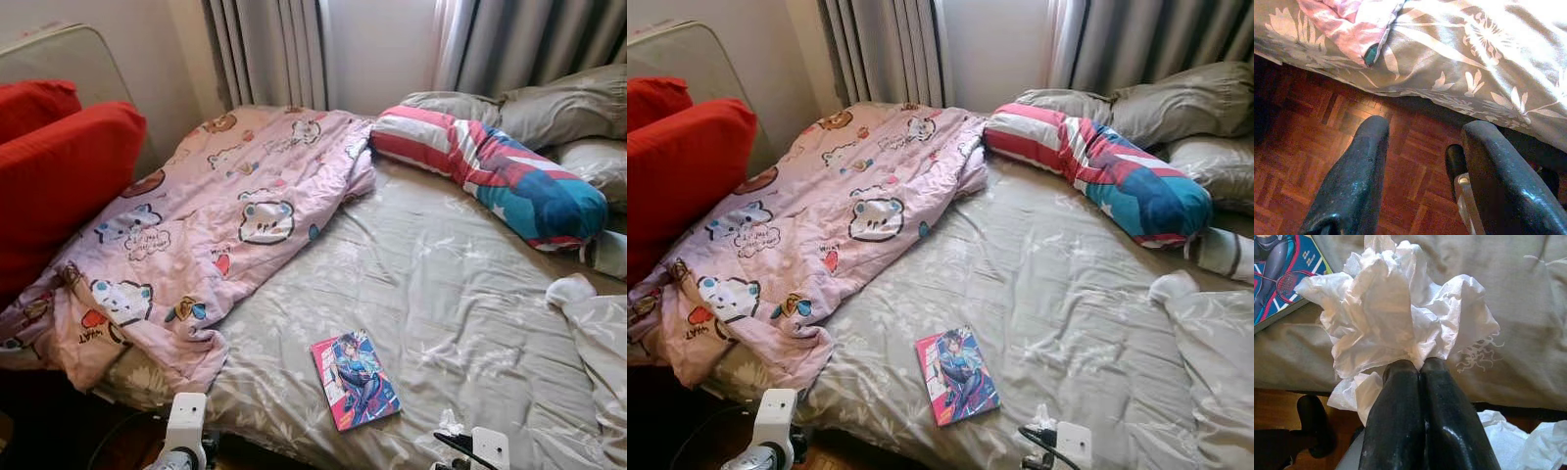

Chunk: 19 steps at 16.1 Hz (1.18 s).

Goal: Clean up the room

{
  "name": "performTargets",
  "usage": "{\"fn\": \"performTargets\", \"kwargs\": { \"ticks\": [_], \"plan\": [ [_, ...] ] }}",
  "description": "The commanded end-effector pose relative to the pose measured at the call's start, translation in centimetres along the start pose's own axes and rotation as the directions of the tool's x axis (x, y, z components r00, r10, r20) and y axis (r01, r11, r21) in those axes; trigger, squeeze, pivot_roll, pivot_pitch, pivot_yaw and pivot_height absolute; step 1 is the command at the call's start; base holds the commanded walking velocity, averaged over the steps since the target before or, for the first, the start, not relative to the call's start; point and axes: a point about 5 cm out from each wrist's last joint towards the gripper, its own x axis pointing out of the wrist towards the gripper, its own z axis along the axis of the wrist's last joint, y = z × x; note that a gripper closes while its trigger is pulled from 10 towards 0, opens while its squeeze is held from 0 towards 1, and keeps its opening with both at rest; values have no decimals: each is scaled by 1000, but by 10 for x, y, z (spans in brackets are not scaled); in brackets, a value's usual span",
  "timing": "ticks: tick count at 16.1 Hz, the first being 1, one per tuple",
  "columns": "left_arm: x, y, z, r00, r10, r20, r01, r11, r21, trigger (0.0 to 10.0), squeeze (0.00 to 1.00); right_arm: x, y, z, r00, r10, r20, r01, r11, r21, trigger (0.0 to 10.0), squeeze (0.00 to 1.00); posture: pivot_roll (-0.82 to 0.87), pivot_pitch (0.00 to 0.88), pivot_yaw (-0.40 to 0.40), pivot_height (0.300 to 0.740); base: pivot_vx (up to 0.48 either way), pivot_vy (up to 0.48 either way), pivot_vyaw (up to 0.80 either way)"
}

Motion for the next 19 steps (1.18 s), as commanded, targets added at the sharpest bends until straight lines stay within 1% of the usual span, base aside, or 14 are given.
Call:
{"fn": "performTargets", "kwargs": {
  "ticks": [1, 5, 7, 9, 11, 13, 17, 19],
  "plan": [
    [-1, 4, -5, 1000, 7, -22, -7, 1000, 7, 10000, 0, 0, 0, -2, 1000, -3, -9, 3, 1000, 7, 10000, 0, -21, 63, 50, 740, 0, 0, 0],
    [-1, 2, -6, 1000, 2, -24, -2, 1000, 7, 10000, 0, -1, 0, -4, 1000, -3, -19, 3, 1000, 2, 10000, 0, -20, 71, 48, 740, 0, 0, 0],
    [-1, 2, -6, 1000, 2, -26, -2, 1000, 6, 10000, 0, 0, 0, -4, 1000, -2, -23, 2, 1000, -7, 10000, 0, -20, 75, 48, 740, -246, 0, 0],
    [-1, 2, -6, 1000, 0, -25, 0, 1000, 5, 10000, 0, -1, 0, -4, 1000, -7, -19, 8, 1000, 7, 10000, 0, -17, 79, 52, 740, -268, 0, 0],
    [-2, 2, -7, 1000, 2, -26, -2, 1000, 4, 10000, 0, -1, 1, -6, 999, 1, -33, -2, 1000, -11, 10000, 0, -15, 84, 47, 740, -272, 0, 0],
    [-2, 2, -8, 1000, 7, -23, -7, 1000, -7, 10000, 0, -1, 1, -8, 999, 2, -37, -2, 1000, -10, 10000, 0, -14, 86, 45, 740, -276, 0, 0],
    [-2, 1, -8, 1000, -3, -25, 3, 1000, 1, 10000, 0, -1, 0, -7, 999, 0, -37, -1, 1000, -18, 10000, 0, -22, 84, 46, 740, -272, 0, 0],
    [-1, 0, -5, 1000, -1, -16, 2, 1000, 2, 10000, 0, -1, 0, -7, 999, 3, -38, -4, 1000, -25, 10000, 0, -20, 80, 44, 740, 0, 0, 0]
  ]
}}
